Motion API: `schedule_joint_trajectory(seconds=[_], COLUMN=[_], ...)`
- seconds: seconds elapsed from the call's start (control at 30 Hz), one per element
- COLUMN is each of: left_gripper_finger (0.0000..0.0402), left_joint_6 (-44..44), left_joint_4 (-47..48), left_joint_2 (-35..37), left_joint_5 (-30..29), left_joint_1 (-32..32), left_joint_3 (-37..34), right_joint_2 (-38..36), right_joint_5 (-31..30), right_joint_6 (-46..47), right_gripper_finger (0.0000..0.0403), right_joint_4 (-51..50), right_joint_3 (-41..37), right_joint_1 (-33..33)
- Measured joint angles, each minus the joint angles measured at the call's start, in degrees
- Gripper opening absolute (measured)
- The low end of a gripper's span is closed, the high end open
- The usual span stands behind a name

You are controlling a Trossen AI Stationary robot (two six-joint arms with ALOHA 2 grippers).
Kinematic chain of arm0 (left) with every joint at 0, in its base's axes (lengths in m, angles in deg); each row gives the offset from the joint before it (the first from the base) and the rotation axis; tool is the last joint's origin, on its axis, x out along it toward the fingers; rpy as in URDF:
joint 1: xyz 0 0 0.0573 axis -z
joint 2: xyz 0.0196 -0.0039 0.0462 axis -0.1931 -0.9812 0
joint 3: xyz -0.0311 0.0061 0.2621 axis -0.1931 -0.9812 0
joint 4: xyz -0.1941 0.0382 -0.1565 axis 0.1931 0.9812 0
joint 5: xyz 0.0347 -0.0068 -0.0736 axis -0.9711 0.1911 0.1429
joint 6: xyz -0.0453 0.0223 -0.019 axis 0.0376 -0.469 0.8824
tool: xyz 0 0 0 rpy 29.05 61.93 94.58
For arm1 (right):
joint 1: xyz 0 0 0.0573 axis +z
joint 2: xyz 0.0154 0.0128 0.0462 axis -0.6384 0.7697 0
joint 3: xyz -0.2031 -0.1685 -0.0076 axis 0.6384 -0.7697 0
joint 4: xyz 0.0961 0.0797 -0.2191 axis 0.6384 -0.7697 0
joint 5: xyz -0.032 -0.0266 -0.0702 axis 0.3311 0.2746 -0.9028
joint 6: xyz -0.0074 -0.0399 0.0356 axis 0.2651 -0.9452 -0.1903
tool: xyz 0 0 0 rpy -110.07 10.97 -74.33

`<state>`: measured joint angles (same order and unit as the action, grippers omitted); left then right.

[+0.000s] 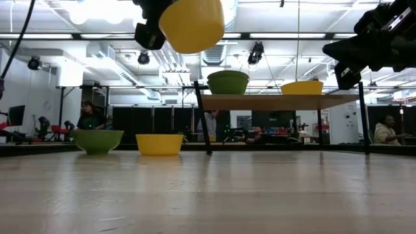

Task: Pick & Place Mini bowls
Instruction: Stack the bottom yellow bowl on the yellow bowl on the shelf

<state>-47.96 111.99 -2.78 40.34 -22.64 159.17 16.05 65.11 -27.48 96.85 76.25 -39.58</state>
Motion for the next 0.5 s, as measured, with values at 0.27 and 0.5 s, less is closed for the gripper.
schedule_joint_trajectory(seconds=[0.27, 0.5], left_gripper_finger=[0.0, 0.0], left_joint_6=[-0.1, 0.7], left_joint_4=[0.7, 0.1], left_joint_2=[0.0, -1.1], left_joint_5=[0.1, 2.2], left_joint_1=[-3.1, -2.9], left_joint_3=[2.5, 2.1], right_joint_2=[0.0, 0.0], right_joint_5=[0.0, 0.0], right_joint_6=[0.0, 0.0], right_gripper_finger=[0.0008, 0.0008], right_joint_4=[0.0, 0.0], right_joint_3=[0.0, 0.0], right_joint_1=[0.0, 0.0])
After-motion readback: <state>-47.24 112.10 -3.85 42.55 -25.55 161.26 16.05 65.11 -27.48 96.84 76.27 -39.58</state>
